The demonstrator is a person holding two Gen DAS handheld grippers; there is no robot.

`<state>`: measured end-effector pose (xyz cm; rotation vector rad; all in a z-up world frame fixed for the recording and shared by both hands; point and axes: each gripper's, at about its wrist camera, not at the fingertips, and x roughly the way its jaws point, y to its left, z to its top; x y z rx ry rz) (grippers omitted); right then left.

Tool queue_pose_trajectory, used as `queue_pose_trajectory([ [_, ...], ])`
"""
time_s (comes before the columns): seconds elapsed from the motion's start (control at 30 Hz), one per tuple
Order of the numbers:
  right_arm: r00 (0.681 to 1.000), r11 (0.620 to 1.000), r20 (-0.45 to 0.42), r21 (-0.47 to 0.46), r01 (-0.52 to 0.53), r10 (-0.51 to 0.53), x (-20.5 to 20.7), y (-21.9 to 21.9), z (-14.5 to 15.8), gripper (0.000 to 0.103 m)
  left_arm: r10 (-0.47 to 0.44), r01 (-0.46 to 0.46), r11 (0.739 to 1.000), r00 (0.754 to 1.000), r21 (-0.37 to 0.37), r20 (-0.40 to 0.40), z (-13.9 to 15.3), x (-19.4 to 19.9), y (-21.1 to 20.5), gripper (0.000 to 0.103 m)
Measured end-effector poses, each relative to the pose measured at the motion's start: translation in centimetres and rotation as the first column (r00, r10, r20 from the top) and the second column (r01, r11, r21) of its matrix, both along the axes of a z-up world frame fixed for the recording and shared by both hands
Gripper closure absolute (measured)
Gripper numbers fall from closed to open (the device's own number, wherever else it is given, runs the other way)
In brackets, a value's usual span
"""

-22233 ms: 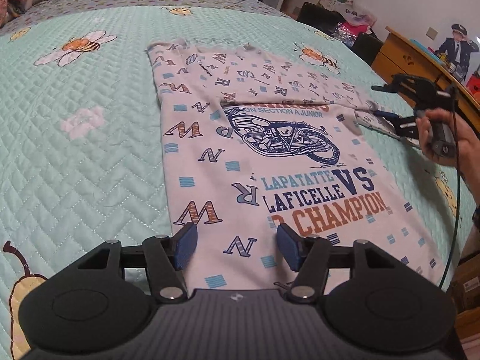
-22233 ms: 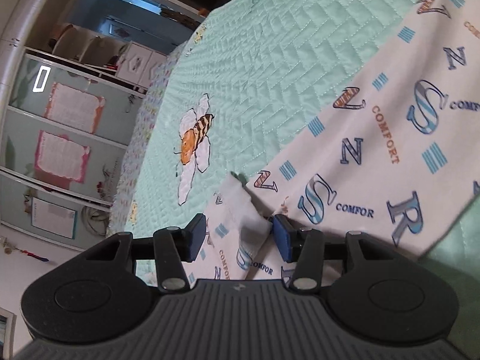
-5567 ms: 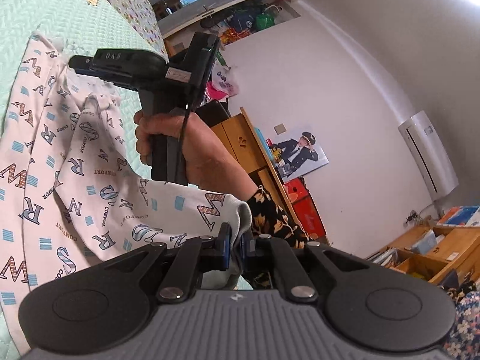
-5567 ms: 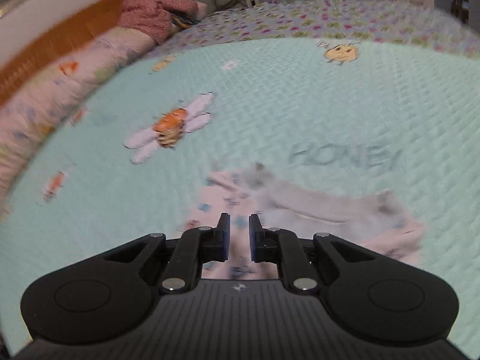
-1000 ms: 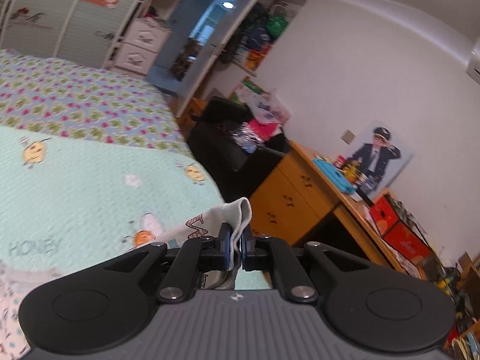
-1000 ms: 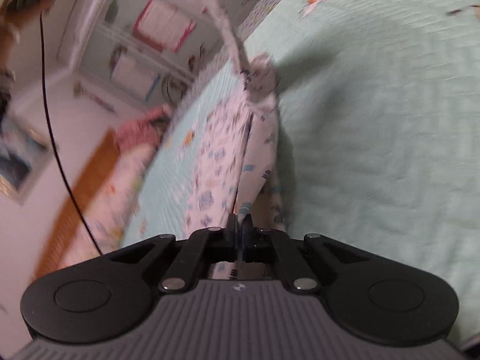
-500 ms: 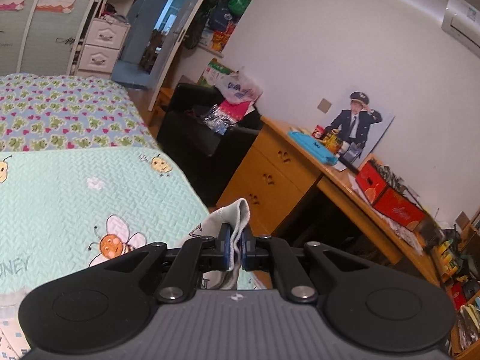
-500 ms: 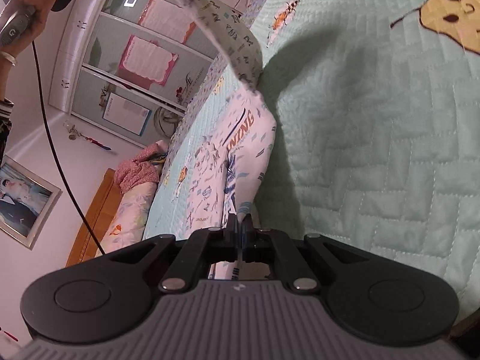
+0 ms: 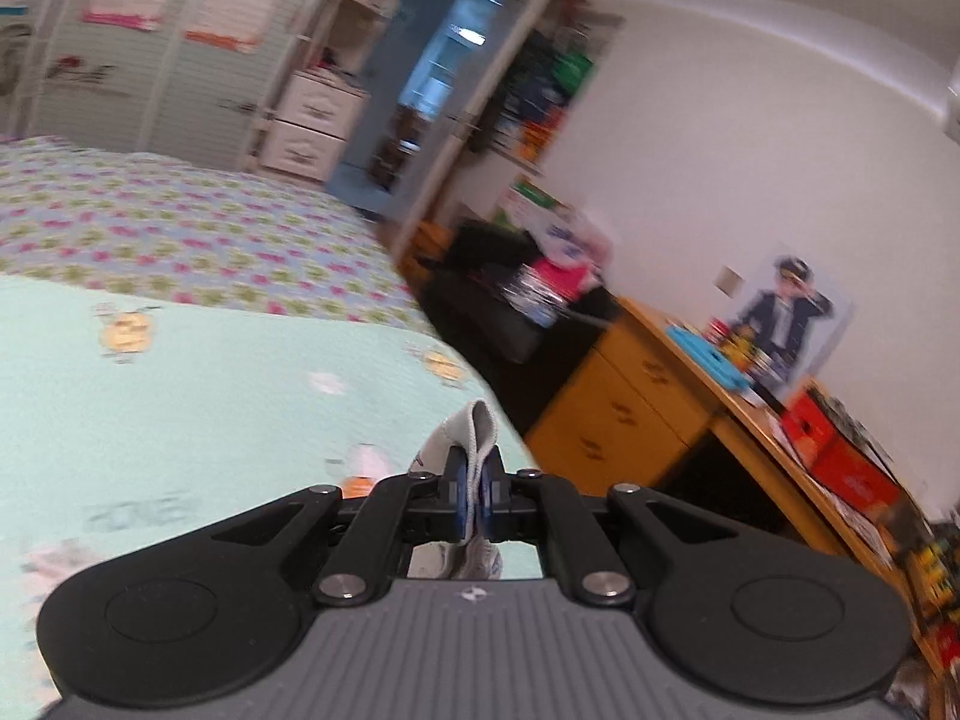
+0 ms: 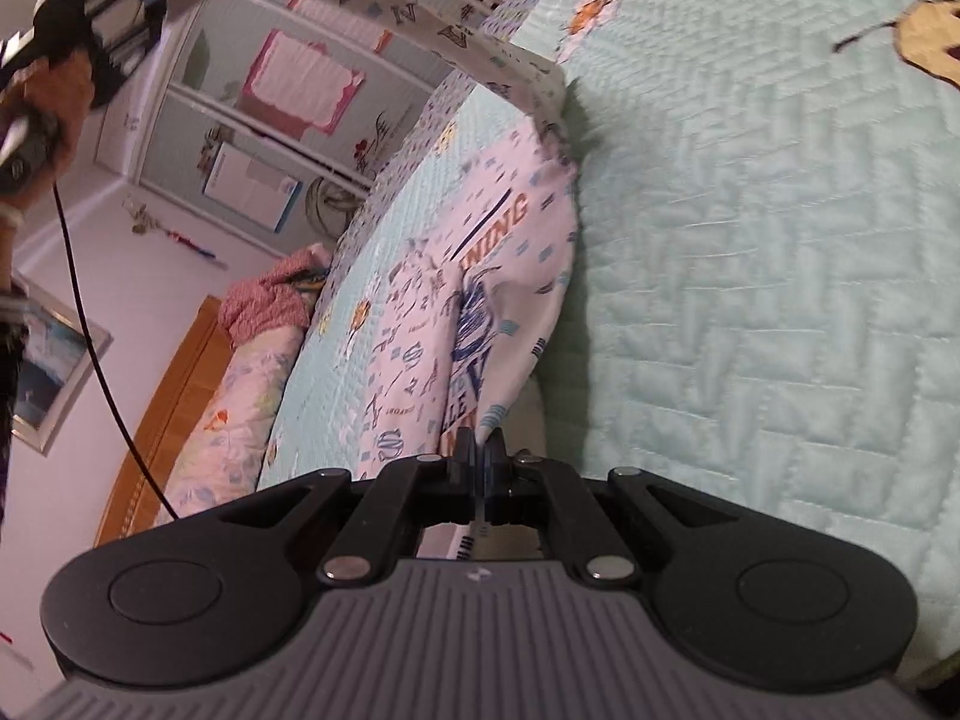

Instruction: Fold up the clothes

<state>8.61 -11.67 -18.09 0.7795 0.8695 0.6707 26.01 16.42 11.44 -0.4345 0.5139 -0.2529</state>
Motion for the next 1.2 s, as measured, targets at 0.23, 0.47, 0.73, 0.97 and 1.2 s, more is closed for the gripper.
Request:
queue_pose_trajectory([
  [0.23, 0.999, 0.997, -0.012, -0.063, -0.049, 0.049, -0.1, 1.7, 0.4, 0.1, 0.166, -0.168, 0.986, 0.978, -0.006, -0.126, -5.8, -3.0, 9.1, 0.1],
  [0.47, 0.995, 0.987, -0.034, -0.126, -0.097, 0.093, -0.2, 3.3, 0.5, 0.1, 0.215, -0.236, 0.969, 0.951, -0.073, -0.222, -11.1, -5.6, 14.6, 0.1],
  [0.73, 0.994, 0.981, -0.04, -0.157, -0.111, 0.106, 0.0, 4.1, 0.8, 0.1, 0.177, -0.209, 0.961, 0.969, -0.182, -0.174, -10.5, -7.2, 16.6, 0.1],
  [0.97, 0.991, 0.98, -0.026, -0.146, -0.133, 0.131, 0.0, 4.6, 1.5, 0.1, 0.202, -0.214, 0.958, 0.976, -0.192, -0.079, -7.6, -10.4, 17.8, 0.1],
  [1.2, 0.985, 0.974, -0.039, -0.15, -0.17, 0.166, -0.3, 5.4, 1.4, 0.1, 0.281, -0.313, 0.927, 0.945, -0.207, -0.169, -11.3, -12.2, 20.7, 0.1],
])
